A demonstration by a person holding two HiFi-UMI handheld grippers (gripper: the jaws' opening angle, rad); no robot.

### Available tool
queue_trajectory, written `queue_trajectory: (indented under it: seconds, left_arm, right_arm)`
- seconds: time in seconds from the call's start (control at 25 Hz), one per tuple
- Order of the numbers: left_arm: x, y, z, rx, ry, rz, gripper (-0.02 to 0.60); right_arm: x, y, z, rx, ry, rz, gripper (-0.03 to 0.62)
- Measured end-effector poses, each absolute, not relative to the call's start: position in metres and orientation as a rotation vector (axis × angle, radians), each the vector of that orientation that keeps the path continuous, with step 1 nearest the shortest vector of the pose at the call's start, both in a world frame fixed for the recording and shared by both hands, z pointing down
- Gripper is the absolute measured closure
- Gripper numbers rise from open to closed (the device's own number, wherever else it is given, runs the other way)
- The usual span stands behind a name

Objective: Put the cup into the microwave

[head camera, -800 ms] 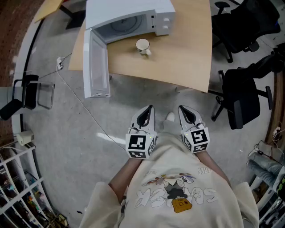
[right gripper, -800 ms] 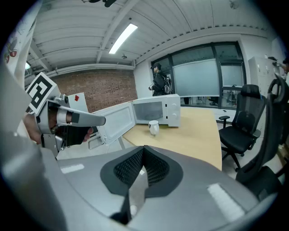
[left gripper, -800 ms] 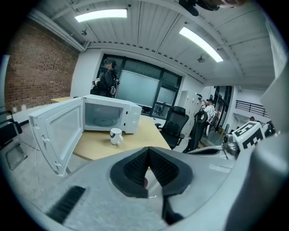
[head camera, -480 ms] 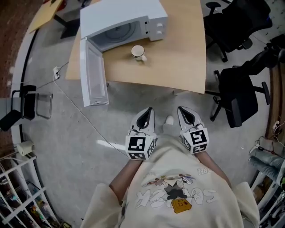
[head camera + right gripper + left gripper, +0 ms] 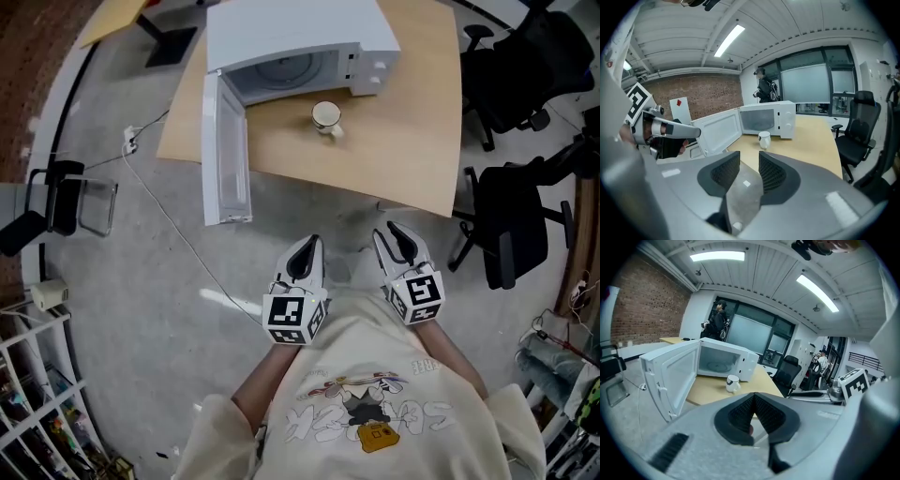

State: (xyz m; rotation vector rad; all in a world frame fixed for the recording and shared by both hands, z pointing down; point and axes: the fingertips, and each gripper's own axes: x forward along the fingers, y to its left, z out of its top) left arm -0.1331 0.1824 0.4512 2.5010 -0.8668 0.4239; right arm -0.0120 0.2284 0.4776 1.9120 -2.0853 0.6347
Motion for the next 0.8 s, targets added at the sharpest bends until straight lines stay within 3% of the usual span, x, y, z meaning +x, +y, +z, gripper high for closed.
queue_trajectory:
  seconds: [0.2,0.28,0.4,0.8]
  left_arm:
    - [-0.123,0.154,0.459,2.461,-0.884,0.416,0.577]
    - [-0.108,0.133,0.462,2.45,-0.91,0.41,0.577]
    - [-0.084,0.096,0.46,2.429,-0.973,0.387,0.577]
    - [-0.049,0.027,0.459,2.356,-1.154,0.358,0.577]
  right_arm:
    - [-0.001,0.192,0.48,1.829,-2.109,0.589,0.432]
    - [0.009,0.169,0.485,1.762,-2.143,0.554,0.359]
    - [0.028,0.132,0.494,1.659,-2.188,0.499,0.312]
    - [0.057,0.007,0.519,1.444,-2.319,0.355,0.253]
